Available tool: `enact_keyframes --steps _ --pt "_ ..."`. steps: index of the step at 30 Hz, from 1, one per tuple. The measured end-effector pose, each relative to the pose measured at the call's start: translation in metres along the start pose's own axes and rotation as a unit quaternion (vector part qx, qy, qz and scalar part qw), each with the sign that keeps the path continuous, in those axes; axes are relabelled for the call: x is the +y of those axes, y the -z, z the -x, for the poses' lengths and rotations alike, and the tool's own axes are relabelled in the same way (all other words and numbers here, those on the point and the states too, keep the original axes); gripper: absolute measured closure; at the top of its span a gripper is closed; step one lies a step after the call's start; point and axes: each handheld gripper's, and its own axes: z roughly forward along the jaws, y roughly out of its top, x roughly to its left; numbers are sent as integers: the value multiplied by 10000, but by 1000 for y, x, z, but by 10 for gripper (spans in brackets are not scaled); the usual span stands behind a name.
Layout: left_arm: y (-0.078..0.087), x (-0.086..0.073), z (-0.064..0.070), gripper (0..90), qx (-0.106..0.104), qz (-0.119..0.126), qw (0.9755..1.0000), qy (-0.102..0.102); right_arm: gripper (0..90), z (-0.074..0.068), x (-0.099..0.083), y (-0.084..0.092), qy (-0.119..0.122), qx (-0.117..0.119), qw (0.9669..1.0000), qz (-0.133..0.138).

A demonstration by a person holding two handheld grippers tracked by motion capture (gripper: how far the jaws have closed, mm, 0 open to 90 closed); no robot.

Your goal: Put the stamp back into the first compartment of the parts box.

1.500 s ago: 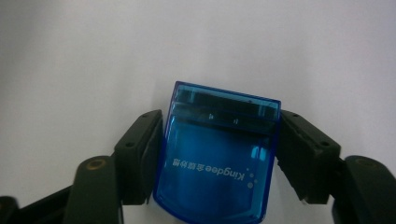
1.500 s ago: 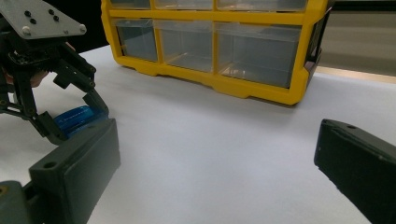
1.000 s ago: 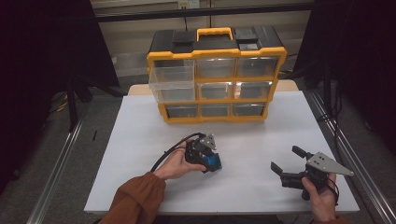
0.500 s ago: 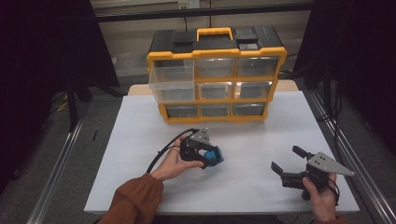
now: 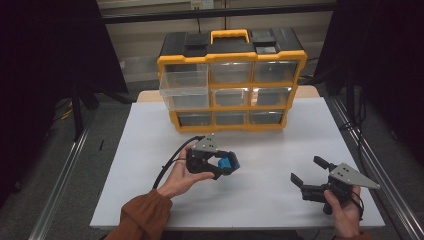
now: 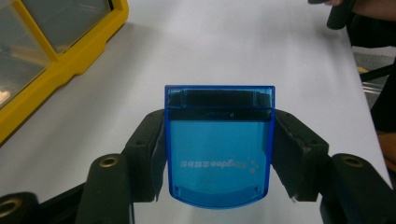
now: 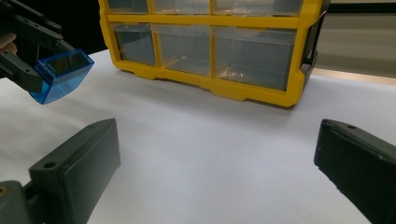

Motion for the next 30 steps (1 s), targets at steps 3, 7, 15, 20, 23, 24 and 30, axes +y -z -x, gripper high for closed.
enact_keyframes --steps 3,7,15,20,23,24,30 --pt "5 1 0 413 -12 98 9999 18 2 0 0 0 -11 0 10000 2" --pt "12 5 4 413 5 147 9999 -47 2 0 0 0 -4 16 10000 -4" --pt "24 9 7 413 31 333 9994 -79 2 0 0 0 -26 13 10000 7" --pt "32 11 8 413 83 382 9992 -115 2 0 0 0 -26 40 10000 6" --pt "36 14 7 413 73 401 9991 -148 2 1 0 0 -32 55 10000 12" --pt "39 15 7 413 38 481 9988 -102 2 1 0 0 -37 24 10000 15" --pt "49 20 7 413 96 580 9982 -156 2 0 0 0 -32 21 10000 17"
